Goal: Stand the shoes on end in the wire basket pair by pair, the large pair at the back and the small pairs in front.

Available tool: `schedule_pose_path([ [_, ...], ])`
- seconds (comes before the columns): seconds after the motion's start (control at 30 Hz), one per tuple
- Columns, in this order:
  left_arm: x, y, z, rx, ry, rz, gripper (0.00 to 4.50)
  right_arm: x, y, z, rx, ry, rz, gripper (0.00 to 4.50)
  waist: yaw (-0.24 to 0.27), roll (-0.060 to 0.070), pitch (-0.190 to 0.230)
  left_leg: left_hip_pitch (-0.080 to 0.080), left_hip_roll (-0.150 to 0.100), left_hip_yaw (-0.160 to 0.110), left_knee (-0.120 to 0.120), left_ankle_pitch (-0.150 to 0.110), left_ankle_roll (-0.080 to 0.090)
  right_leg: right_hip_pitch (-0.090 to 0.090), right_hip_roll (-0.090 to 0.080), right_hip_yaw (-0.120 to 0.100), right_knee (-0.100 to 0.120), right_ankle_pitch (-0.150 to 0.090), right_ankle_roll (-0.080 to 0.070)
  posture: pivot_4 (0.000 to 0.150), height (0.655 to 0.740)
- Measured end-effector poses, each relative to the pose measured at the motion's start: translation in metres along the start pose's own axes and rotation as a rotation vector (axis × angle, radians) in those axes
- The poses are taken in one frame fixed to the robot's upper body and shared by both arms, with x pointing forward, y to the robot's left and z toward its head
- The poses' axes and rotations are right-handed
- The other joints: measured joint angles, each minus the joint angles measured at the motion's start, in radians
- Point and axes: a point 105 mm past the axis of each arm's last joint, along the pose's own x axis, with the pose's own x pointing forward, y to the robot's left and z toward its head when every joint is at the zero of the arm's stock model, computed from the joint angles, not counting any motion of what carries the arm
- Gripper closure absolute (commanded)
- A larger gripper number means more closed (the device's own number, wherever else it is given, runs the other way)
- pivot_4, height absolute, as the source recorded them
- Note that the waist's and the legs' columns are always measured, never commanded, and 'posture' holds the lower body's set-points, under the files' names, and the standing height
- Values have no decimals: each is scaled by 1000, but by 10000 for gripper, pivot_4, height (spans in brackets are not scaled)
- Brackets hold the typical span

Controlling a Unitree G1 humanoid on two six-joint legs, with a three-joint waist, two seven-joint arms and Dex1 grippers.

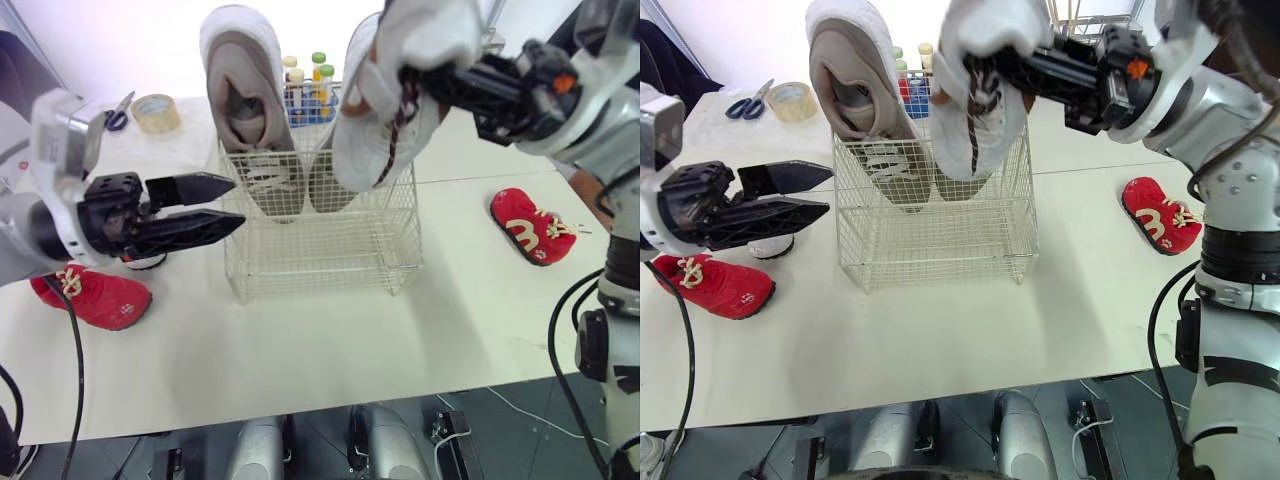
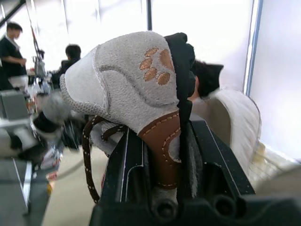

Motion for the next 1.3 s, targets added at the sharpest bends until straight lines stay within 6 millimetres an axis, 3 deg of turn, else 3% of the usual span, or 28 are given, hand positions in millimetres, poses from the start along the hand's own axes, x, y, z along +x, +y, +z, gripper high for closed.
schedule_pose_path([
  [0.23,-1,2,-1,-6,-1,19,7245,-18,-26,-35,-60,65,2,39388,-7,0,0,0,0,0,-1,0,0,0,0,0,-1,0,0,1500,7400],
  [0.63,-4,6,-5,-22,9,78,7245,-13,-32,-89,69,98,92,39388,-25,0,0,0,0,0,-1,1,-1,0,0,0,0,0,0,1500,7400],
  [0.77,-3,7,-5,-19,10,94,6681,-11,-32,-109,113,127,103,21351,-23,1,0,0,0,0,-1,1,-2,0,0,0,0,0,0,1500,7400],
  [0.9,-3,8,-7,-24,11,107,6681,-8,-31,-109,94,124,117,1591,-25,0,0,1,0,0,-1,1,-2,0,0,0,0,0,0,1500,7400],
  [1.1,-2,9,-8,-29,2,112,6681,-11,-34,-105,79,127,69,1591,-22,0,0,1,0,-1,-1,1,-3,0,0,0,3,0,0,1500,7400],
  [1.3,-1,11,-11,-40,-13,108,6681,-31,-25,-97,71,170,-15,1591,-22,0,0,1,0,-1,-1,1,-3,0,-1,0,3,0,0,1500,7400],
])
